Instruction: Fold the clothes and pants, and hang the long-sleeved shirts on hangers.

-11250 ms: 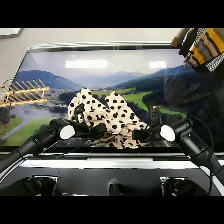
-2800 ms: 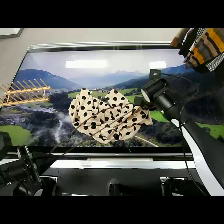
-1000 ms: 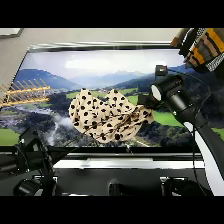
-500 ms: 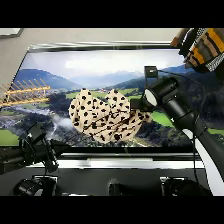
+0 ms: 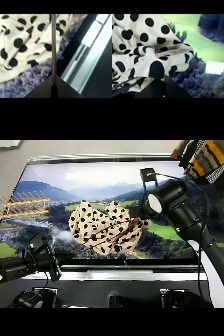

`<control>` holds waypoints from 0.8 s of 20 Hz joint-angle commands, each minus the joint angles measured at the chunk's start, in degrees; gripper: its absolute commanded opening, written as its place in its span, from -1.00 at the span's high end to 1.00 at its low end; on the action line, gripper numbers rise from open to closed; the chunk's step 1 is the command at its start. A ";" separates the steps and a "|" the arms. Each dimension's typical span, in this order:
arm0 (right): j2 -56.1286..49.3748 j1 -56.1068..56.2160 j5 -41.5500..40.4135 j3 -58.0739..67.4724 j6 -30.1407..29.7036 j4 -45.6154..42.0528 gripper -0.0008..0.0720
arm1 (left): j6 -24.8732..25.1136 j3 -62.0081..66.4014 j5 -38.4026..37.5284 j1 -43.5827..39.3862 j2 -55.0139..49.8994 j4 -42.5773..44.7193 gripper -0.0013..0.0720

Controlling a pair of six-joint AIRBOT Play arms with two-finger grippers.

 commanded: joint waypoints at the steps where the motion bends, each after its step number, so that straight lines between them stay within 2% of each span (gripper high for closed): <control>1: 1.09 0.04 -0.17 0.44 -2.27 3.08 0.93 | 1.01 0.00 2.14 0.04 -2.47 -1.05 0.92; 5: 4.81 0.04 -0.90 0.48 -2.25 5.25 0.93 | 3.32 0.00 4.76 0.04 -6.56 -3.37 0.92; 9: 7.04 0.04 -0.81 0.48 -2.23 7.08 0.93 | 9.27 0.00 7.67 0.02 -10.36 -9.66 0.92; 11: 7.32 0.04 -0.50 0.48 -2.23 8.31 0.93 | 9.57 0.00 9.18 0.00 -12.11 -11.28 0.92; 14: 7.30 0.04 -1.46 0.48 -2.05 8.79 0.93 | 13.38 0.00 10.99 -0.33 -13.79 -14.78 0.92; 16: 7.30 0.04 -3.02 0.48 -1.42 8.92 0.93 | 13.35 0.00 13.18 -1.11 -14.56 -14.75 0.92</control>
